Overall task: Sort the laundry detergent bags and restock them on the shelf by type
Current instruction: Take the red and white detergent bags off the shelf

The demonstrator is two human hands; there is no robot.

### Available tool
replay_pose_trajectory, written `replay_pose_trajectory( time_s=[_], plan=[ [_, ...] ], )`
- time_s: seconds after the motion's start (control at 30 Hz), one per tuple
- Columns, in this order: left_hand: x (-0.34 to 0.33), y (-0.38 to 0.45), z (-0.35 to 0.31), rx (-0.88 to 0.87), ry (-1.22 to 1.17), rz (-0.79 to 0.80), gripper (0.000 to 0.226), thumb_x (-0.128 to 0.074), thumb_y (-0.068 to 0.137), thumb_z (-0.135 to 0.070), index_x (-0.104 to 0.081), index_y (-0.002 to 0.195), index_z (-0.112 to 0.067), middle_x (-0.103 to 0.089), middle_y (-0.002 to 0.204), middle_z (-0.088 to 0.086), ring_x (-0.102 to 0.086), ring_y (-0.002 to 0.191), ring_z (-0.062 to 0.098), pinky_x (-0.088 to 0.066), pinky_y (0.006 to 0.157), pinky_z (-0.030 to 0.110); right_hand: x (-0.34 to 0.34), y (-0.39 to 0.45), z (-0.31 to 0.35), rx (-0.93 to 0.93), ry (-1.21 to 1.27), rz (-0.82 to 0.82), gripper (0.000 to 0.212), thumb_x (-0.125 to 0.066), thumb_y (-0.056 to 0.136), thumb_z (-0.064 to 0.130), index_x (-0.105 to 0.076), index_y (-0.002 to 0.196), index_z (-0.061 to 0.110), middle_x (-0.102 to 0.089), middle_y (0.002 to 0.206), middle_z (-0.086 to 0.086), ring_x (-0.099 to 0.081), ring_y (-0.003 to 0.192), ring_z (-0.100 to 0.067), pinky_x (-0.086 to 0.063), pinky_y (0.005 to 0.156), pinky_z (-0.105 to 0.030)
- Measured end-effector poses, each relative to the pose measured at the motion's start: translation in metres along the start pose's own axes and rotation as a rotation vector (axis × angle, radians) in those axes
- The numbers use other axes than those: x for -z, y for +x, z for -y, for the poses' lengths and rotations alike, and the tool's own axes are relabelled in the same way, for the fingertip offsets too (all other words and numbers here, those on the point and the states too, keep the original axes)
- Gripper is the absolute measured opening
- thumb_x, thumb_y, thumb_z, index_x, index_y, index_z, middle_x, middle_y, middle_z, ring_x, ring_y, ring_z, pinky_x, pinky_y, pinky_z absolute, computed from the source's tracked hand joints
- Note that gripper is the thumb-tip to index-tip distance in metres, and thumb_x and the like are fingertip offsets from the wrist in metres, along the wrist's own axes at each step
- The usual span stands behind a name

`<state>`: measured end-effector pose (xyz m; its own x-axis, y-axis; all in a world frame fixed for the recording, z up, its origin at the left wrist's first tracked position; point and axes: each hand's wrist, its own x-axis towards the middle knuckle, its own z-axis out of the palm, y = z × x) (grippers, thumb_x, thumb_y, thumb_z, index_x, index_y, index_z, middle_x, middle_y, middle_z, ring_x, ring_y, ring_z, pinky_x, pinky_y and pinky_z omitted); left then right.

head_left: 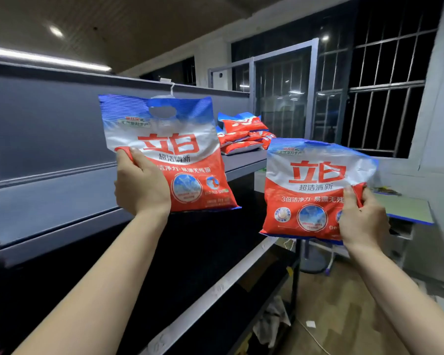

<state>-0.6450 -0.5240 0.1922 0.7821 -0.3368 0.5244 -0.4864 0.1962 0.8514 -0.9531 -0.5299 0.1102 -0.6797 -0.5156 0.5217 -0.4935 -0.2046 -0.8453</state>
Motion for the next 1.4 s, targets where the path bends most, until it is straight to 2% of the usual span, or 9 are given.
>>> replay_pose_trajectory(
  time_s=[0.43,0.6,0.77,1.07,1.13,1.23,1.27,1.33,1.4],
  plan=[
    [-0.230,0.062,-0.018,0.025,-0.057,0.023,0.029,-0.023,0.102,-0.034,-0.043,0.096,-0.013,-0.063,0.107,0.008,-0.059,0.094,0.026,-0.035,0.073,0.031,-0.150,0.160,-0.013,0.009,0.114,-0.105,0.026,-0.043,0.098,0.039,-0.055,0.086,0.019,-0.056,0.084,0.001,-0.049,0.077,-0.020,-0.029,0.067,-0.028],
    [-0.293,0.091,-0.025,0.076,-0.016,0.008,0.037,-0.024,0.102,-0.031,-0.050,0.115,-0.008,-0.061,0.120,0.012,-0.055,0.109,0.033,-0.034,0.078,0.033,-0.196,0.204,-0.020,0.026,0.173,-0.099,0.024,-0.043,0.099,0.040,-0.055,0.089,0.021,-0.058,0.087,0.005,-0.051,0.077,-0.014,-0.030,0.054,-0.020],
    [-0.349,0.108,-0.028,0.238,-0.011,0.045,0.039,-0.024,0.102,-0.028,-0.049,0.124,-0.008,-0.056,0.129,0.014,-0.051,0.118,0.033,-0.037,0.093,0.035,-0.233,0.241,-0.037,0.043,0.233,-0.059,0.024,-0.045,0.098,0.038,-0.059,0.094,0.019,-0.061,0.089,0.004,-0.054,0.078,-0.013,-0.034,0.057,-0.021],
    [-0.460,0.110,-0.042,0.315,-0.111,-0.061,0.042,-0.024,0.102,-0.029,-0.048,0.128,-0.008,-0.051,0.134,0.011,-0.048,0.122,0.030,-0.036,0.099,0.036,-0.302,0.344,-0.069,0.104,0.354,0.053,0.025,-0.048,0.096,0.037,-0.062,0.092,0.016,-0.061,0.086,0.004,-0.050,0.066,0.000,-0.034,0.056,-0.017],
    [-0.491,0.120,-0.045,0.363,-0.172,-0.067,0.043,-0.024,0.102,-0.028,-0.045,0.134,-0.009,-0.050,0.136,0.010,-0.049,0.121,0.027,-0.041,0.091,0.030,-0.317,0.374,-0.075,0.119,0.370,0.077,0.024,-0.049,0.096,0.036,-0.059,0.086,0.017,-0.059,0.079,0.006,-0.048,0.063,0.000,-0.035,0.056,-0.021],
    [-0.535,0.129,-0.045,0.355,-0.116,0.004,0.042,-0.031,0.101,-0.023,-0.037,0.141,-0.011,-0.047,0.140,0.006,-0.050,0.106,0.018,-0.034,0.058,0.022,-0.342,0.415,-0.084,0.138,0.396,0.126,0.027,-0.050,0.094,0.041,-0.058,0.081,0.019,-0.061,0.077,0.007,-0.056,0.071,-0.013,-0.041,0.066,-0.029],
    [-0.549,0.127,-0.044,0.343,-0.027,0.036,0.045,-0.037,0.099,-0.021,-0.033,0.142,-0.009,-0.043,0.143,0.007,-0.048,0.109,0.018,-0.035,0.059,0.023,-0.352,0.428,-0.087,0.131,0.407,0.141,0.027,-0.050,0.093,0.043,-0.059,0.081,0.020,-0.063,0.079,0.007,-0.058,0.074,-0.015,-0.043,0.069,-0.031],
    [-0.572,0.122,-0.038,0.323,0.347,0.078,0.064,-0.049,0.093,-0.025,-0.022,0.146,-0.004,-0.025,0.153,0.013,-0.031,0.134,0.027,-0.038,0.096,0.035,-0.368,0.449,-0.092,0.128,0.446,0.169,0.027,-0.050,0.091,0.044,-0.059,0.080,0.022,-0.064,0.079,0.006,-0.059,0.076,-0.016,-0.047,0.073,-0.035],
    [-0.583,0.109,-0.035,0.217,0.510,0.255,0.086,-0.053,0.086,-0.052,-0.013,0.150,-0.010,-0.008,0.158,0.010,-0.009,0.144,0.032,-0.011,0.114,0.046,-0.386,0.466,-0.093,0.115,0.479,0.193,0.029,-0.049,0.088,0.046,-0.062,0.082,0.021,-0.065,0.080,0.005,-0.059,0.077,-0.017,-0.049,0.075,-0.038]
  ],
)
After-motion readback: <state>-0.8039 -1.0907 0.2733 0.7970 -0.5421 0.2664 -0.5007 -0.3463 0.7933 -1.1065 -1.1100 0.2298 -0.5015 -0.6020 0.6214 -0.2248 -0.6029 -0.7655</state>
